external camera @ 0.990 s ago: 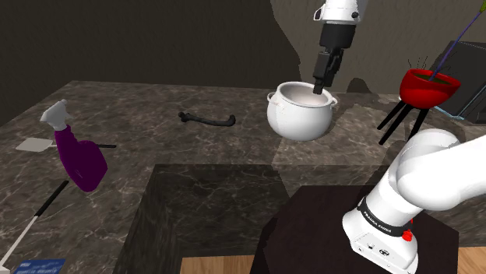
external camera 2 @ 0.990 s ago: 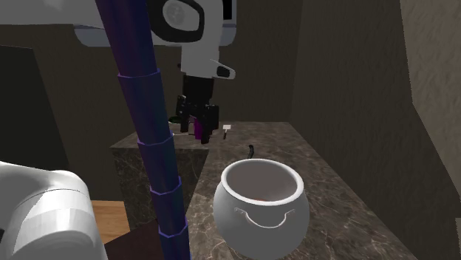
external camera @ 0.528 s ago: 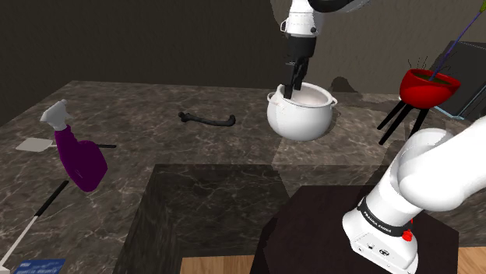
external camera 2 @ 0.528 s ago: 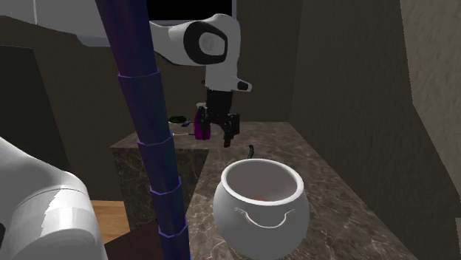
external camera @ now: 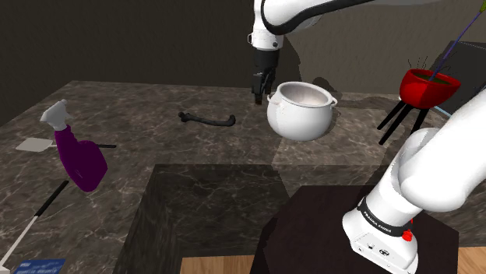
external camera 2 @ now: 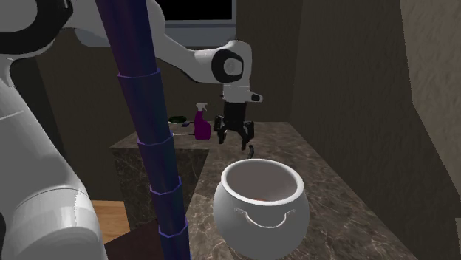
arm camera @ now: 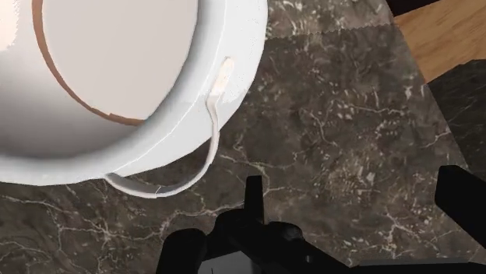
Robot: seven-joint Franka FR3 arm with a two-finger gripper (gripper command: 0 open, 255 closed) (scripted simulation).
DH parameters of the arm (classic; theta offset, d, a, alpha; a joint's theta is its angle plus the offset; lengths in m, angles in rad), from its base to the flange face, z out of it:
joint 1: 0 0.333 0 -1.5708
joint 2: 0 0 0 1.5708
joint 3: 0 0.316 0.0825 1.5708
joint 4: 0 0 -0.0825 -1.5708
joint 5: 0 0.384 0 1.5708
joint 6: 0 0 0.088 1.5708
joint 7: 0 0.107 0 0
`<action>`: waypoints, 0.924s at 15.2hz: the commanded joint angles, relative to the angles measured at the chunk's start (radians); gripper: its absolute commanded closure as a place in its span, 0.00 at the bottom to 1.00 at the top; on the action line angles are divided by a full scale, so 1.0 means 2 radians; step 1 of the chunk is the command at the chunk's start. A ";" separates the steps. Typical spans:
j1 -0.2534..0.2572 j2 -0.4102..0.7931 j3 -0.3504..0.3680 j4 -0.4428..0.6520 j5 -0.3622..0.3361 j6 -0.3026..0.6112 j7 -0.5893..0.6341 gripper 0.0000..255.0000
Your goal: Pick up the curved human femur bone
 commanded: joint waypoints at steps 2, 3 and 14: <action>0.007 0.055 0.008 0.037 -0.007 0.021 -0.005 0.00; 0.009 0.074 0.010 0.051 -0.010 0.027 -0.006 0.00; 0.036 0.281 0.029 0.244 -0.051 0.048 -0.024 0.00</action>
